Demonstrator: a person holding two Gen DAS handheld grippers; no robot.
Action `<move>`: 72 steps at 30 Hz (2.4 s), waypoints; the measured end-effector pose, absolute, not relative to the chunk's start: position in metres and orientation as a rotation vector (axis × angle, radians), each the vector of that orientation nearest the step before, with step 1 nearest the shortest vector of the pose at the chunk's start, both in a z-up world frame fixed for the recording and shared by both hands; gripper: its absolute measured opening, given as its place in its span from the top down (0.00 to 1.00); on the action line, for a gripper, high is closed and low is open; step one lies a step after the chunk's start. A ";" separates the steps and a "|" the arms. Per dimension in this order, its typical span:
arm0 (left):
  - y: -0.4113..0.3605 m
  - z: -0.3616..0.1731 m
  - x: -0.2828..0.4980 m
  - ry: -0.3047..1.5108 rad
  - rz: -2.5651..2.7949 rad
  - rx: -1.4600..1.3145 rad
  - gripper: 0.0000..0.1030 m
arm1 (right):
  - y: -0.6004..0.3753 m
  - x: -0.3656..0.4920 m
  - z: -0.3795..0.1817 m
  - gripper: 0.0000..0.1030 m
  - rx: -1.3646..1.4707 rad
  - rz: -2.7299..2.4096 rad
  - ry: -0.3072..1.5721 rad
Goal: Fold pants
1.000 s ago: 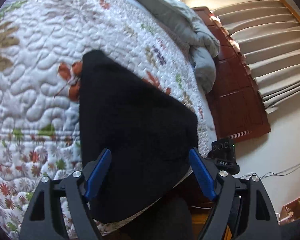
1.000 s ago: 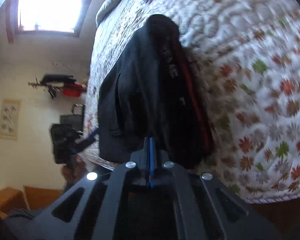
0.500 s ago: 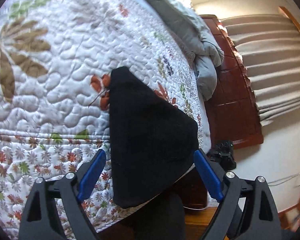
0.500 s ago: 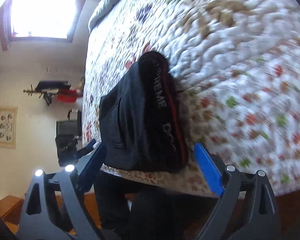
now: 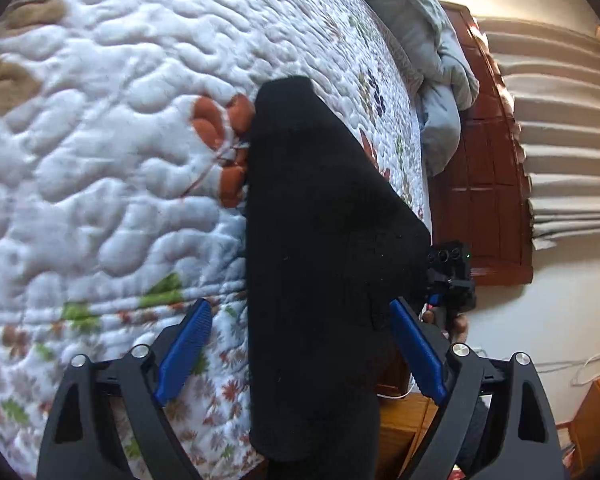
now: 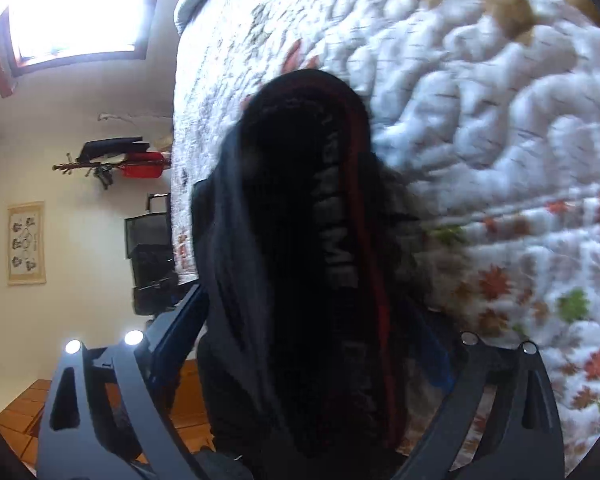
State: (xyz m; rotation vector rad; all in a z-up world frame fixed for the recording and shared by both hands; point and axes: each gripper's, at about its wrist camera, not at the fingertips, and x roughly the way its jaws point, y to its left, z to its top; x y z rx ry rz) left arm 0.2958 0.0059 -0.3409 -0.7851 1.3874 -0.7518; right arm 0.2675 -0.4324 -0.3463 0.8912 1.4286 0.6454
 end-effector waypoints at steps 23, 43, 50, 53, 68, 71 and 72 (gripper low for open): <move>-0.005 -0.344 0.288 1.403 -0.701 -0.732 0.69 | -0.417 0.259 -0.324 0.70 0.761 0.598 1.376; 0.096 -0.242 0.313 1.191 -0.609 -0.670 0.73 | -0.296 0.313 -0.235 0.74 0.581 0.692 1.260; 0.171 -0.233 0.374 1.155 -0.514 -0.685 0.73 | -0.214 0.404 -0.228 0.74 0.537 0.743 1.267; 0.197 -0.238 0.405 1.153 -0.479 -0.684 0.73 | -0.188 0.438 -0.232 0.74 0.521 0.754 1.277; 0.281 -0.337 0.488 1.253 -0.376 -0.793 0.72 | -0.103 0.547 -0.310 0.74 0.518 0.729 1.400; 0.289 -0.351 0.483 1.238 -0.409 -0.839 0.70 | -0.113 0.549 -0.324 0.73 0.553 0.735 1.415; 0.292 -0.356 0.480 1.231 -0.419 -0.863 0.69 | -0.117 0.550 -0.329 0.73 0.570 0.736 1.420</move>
